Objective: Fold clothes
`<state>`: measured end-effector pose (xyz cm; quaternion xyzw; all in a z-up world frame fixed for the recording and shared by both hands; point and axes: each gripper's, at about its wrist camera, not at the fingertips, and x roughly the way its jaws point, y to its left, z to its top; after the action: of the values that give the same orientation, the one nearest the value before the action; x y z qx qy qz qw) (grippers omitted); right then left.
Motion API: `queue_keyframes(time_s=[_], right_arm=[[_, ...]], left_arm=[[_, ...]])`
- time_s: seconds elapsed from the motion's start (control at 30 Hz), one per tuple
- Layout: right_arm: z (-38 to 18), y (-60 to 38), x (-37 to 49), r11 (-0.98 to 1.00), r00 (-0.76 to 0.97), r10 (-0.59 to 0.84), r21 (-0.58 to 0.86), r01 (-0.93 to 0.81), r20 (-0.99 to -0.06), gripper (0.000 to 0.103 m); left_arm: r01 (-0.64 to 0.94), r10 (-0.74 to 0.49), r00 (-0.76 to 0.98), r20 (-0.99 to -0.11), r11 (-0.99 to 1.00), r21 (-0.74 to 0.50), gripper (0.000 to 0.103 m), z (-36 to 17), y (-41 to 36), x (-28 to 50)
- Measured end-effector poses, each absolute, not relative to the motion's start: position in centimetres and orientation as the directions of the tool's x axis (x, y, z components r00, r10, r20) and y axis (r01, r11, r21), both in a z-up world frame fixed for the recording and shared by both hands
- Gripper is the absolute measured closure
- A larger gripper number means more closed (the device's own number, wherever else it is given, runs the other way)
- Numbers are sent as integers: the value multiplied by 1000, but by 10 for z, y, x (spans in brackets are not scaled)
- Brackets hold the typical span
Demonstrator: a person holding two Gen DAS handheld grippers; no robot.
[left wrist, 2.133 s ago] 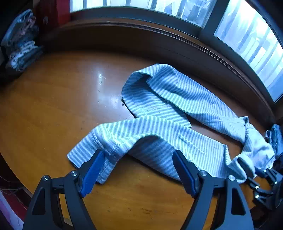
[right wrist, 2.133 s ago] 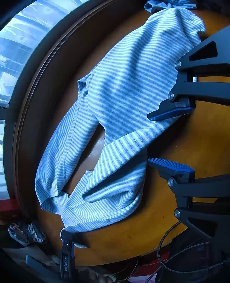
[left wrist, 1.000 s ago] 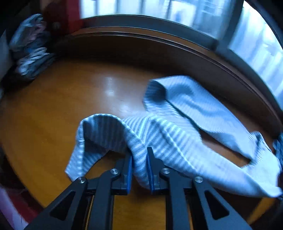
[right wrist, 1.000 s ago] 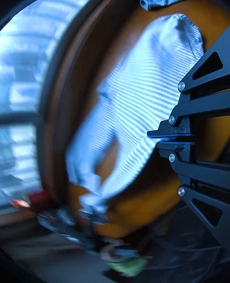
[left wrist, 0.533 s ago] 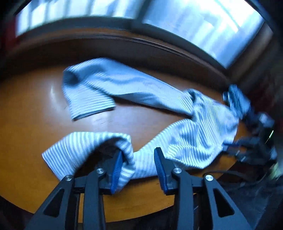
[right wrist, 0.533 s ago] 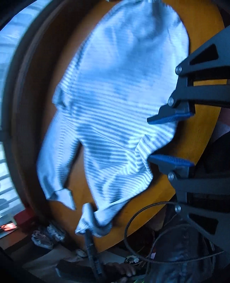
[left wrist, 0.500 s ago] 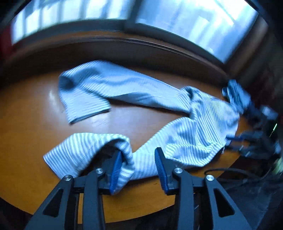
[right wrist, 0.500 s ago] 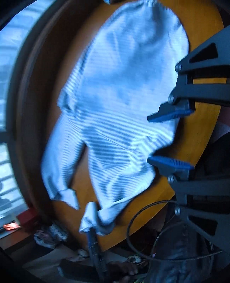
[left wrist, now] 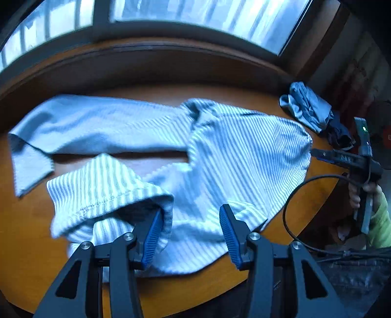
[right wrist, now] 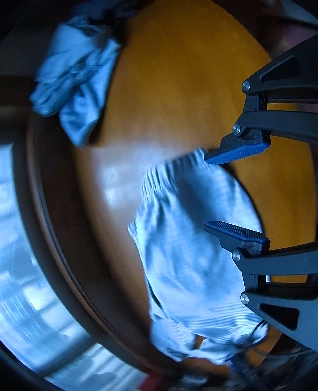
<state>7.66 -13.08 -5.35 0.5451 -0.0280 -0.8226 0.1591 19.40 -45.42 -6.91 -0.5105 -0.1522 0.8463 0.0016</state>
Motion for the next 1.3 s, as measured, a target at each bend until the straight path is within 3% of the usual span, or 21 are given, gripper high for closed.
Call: queue_keyframes(time_s=[0.17,0.27,0.3,0.53,0.7,0.8,0.9,1.1,1.3], right_arm=[[-79,-140,39,-945,-296,-278,204,257,-914,56],[-78,-157,18,-921,-292,-331,240,307,-897,87],[-74,-165,7,-916,-294,-340,244,319,-893,90],[22,-171,-38,-870,-424,-478,348,349,-769,95],[44,-134,-18,-912,-469,-367,213,350,-803,95],[3,-117,0,-934,-436,-224,65,350,-872,94],[-41,-101,6,-940,-347,-186,64,334,-919,92],[-43,-78,24,-966,-405,-164,63,251,-899,66],[-4,-76,70,-975,-477,-194,114,191,-857,59]], left_arm=[[252,110,-430,-896,-939,-235,58,-94,-452,183],[301,76,-425,-902,-928,-221,58,-100,-456,183],[312,63,-423,-904,-926,-210,58,-101,-457,182],[375,-40,-449,-892,-915,-147,58,-88,-460,174],[451,-82,-476,-876,-877,-163,58,-77,-469,195],[516,-101,-461,-882,-839,-173,58,-76,-484,216],[575,-120,-424,-898,-801,-165,58,-73,-498,238],[620,-154,-354,-922,-778,-108,58,-70,-514,263],[593,-133,-355,-925,-797,-113,58,-70,-528,280]])
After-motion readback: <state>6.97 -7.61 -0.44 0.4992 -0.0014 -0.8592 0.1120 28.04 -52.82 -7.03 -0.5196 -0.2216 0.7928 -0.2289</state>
